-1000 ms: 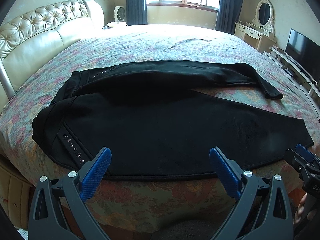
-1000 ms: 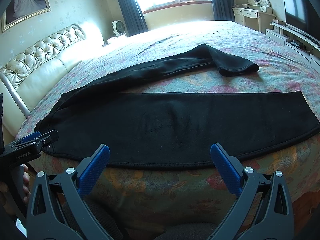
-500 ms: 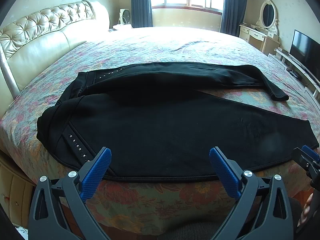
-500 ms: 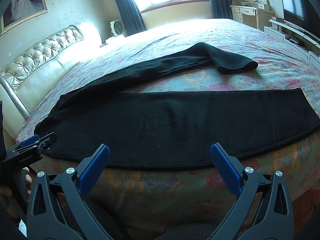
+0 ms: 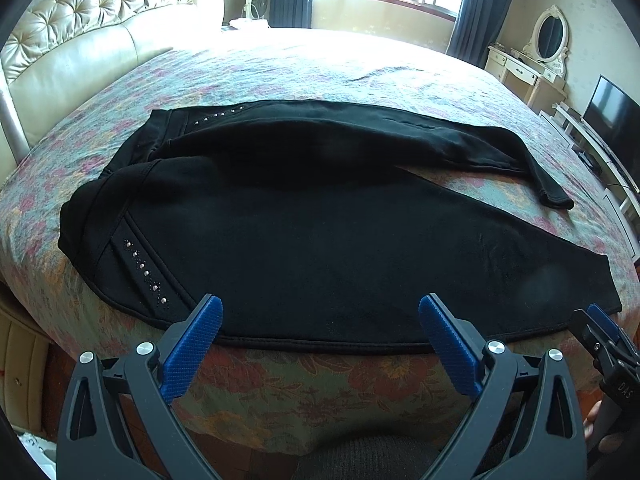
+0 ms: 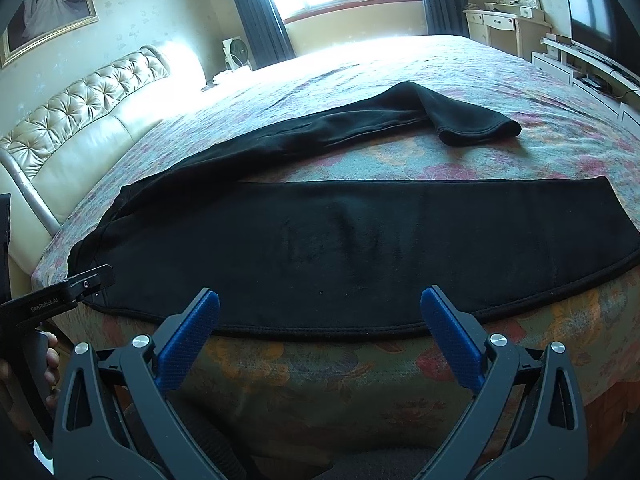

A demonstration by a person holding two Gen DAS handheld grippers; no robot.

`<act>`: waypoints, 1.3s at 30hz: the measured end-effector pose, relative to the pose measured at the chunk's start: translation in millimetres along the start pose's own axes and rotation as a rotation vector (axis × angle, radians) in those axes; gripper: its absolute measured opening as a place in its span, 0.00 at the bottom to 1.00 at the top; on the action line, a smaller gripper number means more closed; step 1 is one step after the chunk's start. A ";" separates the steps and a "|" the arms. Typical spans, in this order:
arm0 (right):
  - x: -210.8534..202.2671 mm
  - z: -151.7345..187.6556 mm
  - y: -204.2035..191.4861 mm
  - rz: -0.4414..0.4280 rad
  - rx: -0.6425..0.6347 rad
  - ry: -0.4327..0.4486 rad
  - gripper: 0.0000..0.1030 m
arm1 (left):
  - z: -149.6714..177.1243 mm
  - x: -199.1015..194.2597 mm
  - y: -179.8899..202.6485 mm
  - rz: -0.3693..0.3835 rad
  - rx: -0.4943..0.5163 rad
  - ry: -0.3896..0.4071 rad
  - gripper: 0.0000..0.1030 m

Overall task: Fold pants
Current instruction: 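Grasp the studded waistband edge of the black pants with both grippers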

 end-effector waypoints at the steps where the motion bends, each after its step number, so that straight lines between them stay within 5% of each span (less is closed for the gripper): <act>1: 1.1 -0.2 -0.7 -0.001 -0.003 -0.002 0.98 | 0.6 3.1 -3.4 0.028 -0.029 -0.024 0.95; 4: 6.0 -1.0 -3.6 -0.009 -0.010 -0.013 0.98 | -0.1 7.5 -18.2 0.107 -0.125 -0.068 0.95; 8: 13.3 -5.1 -8.0 -0.033 -0.010 -0.039 0.98 | -26.4 -16.1 -45.8 0.206 -0.192 0.030 0.95; 14: 14.7 -22.4 -19.4 -0.093 0.012 -0.039 0.98 | -78.0 -41.2 -128.7 0.483 -0.348 0.076 0.95; 21: 32.0 -38.1 -51.0 -0.178 0.014 -0.082 0.98 | -152.8 -20.8 -249.5 0.353 -0.462 0.096 0.95; 27: 59.5 -41.5 -79.6 -0.237 -0.005 -0.154 0.98 | -189.5 45.7 -319.4 0.279 -0.572 0.009 0.95; 38: 101.7 -53.1 -92.6 -0.331 0.012 -0.268 0.98 | -224.1 102.1 -335.4 0.459 -0.541 -0.012 0.95; 39: 105.7 -54.6 -93.2 -0.337 0.011 -0.277 0.98 | -226.6 102.0 -334.1 0.473 -0.528 0.001 0.84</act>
Point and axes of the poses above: each gripper's, at about its wrist camera, not at the fingertips, and x roughly the way its jaws point, y to its right, z to its underside, the point moved 4 cm from there along x, roughly the way its jaws point, and after that the axes turned 14 degrees about z, right-handed, at the moved point
